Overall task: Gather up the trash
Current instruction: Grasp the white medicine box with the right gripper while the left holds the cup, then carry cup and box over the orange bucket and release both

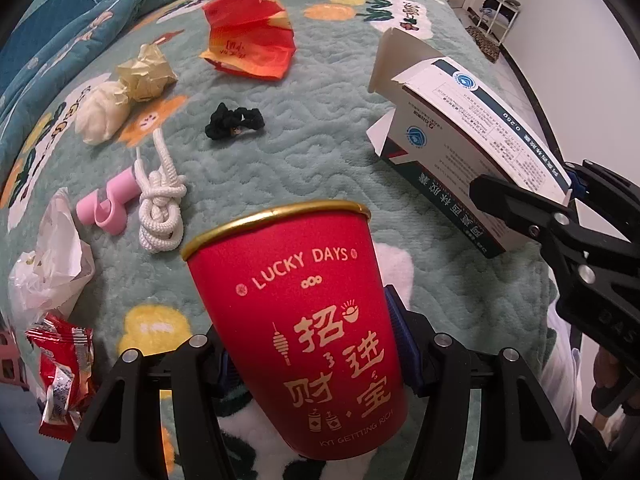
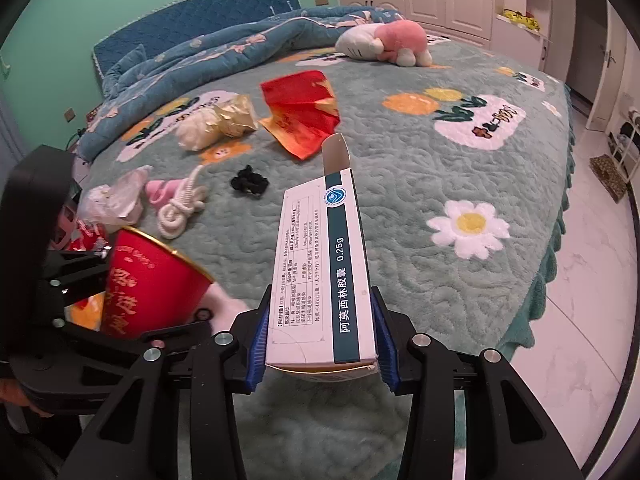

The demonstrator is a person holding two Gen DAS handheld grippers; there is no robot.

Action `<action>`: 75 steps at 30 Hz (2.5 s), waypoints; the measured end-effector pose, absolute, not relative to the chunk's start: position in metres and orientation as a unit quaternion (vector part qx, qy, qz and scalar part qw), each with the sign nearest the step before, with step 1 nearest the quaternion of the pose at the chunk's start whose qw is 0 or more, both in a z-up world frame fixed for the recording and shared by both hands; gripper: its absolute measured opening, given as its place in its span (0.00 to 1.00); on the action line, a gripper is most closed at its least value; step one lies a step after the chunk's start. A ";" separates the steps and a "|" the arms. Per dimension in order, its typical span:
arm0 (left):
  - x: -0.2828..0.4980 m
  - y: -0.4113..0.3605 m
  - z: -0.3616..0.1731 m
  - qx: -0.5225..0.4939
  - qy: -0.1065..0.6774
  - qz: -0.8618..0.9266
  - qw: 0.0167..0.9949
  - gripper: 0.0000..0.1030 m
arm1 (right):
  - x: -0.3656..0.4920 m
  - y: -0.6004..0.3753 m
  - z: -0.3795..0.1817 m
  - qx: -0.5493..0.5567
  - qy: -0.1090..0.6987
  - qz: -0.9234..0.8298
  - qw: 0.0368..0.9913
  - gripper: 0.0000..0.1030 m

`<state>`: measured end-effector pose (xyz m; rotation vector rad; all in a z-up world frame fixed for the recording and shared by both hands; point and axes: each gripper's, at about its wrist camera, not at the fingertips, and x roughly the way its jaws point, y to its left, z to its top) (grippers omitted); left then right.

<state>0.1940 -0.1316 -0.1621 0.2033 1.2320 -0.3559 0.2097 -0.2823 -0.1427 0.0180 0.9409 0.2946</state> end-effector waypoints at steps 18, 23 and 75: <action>0.115 -0.155 -0.094 0.161 0.491 -0.237 0.823 0.60 | 0.091 -0.313 -0.068 0.059 0.387 0.104 0.914 0.43; 0.089 -0.182 -0.080 0.188 0.465 -0.275 0.820 0.60 | 0.040 -0.333 -0.053 0.065 0.369 0.066 0.925 0.43; -0.037 -0.495 -0.322 0.472 0.571 -0.431 0.515 0.62 | -0.192 -0.562 -0.364 0.384 0.514 -0.172 0.747 0.43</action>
